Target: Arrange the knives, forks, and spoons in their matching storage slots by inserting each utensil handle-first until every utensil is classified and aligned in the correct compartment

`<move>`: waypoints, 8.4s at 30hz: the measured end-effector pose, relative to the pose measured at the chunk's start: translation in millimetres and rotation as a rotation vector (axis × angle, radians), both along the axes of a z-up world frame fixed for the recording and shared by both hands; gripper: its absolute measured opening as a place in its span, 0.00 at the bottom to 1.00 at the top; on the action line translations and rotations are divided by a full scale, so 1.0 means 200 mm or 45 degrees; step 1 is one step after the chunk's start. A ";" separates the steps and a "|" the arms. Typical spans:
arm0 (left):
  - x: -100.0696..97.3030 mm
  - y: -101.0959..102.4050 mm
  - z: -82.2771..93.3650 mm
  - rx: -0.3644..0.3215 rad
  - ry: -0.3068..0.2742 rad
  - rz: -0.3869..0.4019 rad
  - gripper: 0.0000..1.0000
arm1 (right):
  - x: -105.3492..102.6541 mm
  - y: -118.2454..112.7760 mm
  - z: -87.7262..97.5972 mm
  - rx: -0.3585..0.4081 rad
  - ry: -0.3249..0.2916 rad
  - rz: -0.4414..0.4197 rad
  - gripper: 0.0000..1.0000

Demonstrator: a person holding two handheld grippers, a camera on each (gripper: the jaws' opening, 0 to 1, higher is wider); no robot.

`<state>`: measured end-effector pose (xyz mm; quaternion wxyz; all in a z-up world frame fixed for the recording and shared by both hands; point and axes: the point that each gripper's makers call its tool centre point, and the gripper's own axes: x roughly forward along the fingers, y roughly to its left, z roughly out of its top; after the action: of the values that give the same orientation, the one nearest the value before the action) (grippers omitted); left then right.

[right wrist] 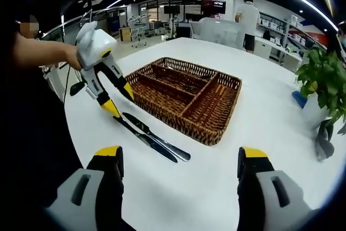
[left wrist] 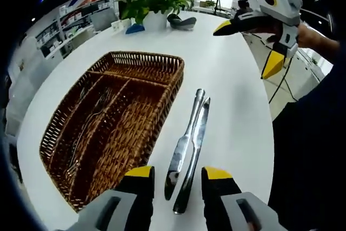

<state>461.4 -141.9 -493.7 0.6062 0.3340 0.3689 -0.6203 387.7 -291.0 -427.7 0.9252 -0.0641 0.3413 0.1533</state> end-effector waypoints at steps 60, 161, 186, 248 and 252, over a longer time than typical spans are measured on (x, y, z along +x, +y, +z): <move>-0.01 -0.01 -0.23 0.257 -0.161 -0.311 0.11 | 0.04 -0.03 -0.01 -0.008 0.005 -0.003 0.86; -0.04 -0.02 0.08 0.180 -0.062 -0.372 0.23 | 0.27 0.51 -0.33 -0.327 0.006 1.193 0.04; 0.02 0.23 0.52 -0.657 -0.083 0.496 0.75 | 0.49 0.52 -0.15 -0.406 0.026 1.208 0.04; -0.19 0.52 0.52 -0.622 -0.163 0.631 1.00 | 0.81 0.65 -0.40 -0.497 0.346 1.268 0.14; -0.15 0.52 0.54 -0.650 -0.166 0.660 1.00 | 0.83 0.63 -0.31 -0.447 0.260 1.130 0.24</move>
<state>430.6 -38.5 -385.4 0.8294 0.1062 0.2350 -0.4955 554.5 -165.8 -489.1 0.7077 -0.3430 0.3907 0.4785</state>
